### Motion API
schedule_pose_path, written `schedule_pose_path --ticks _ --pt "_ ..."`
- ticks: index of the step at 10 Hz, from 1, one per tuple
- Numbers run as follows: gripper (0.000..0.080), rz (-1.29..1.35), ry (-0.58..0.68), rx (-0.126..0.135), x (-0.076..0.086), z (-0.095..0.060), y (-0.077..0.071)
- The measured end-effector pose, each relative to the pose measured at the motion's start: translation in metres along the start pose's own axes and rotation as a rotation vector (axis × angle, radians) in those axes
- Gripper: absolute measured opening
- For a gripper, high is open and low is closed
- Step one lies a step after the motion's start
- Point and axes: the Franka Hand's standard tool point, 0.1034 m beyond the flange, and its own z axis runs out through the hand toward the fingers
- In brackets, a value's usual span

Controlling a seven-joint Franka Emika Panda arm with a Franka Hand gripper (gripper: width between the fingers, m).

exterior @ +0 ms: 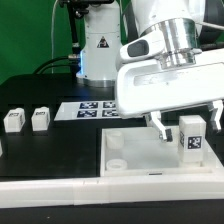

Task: Assemble one leg

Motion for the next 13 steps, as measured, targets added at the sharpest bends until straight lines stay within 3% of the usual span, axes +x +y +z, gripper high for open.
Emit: schedule_pose_path --ticks 7,8,10,13 --pt "0.0649 0.005 -0.015 0.001 0.0 0.0 0.0" --pt "0.0649 0.01 -0.04 0.006 0.006 -0.006 -0.002" --pt "0.0649 0.016 -0.102 0.019 0.021 -0.018 -0.005" --pt "0.0649 0.028 -0.366 0.058 0.017 -0.02 -0.005"
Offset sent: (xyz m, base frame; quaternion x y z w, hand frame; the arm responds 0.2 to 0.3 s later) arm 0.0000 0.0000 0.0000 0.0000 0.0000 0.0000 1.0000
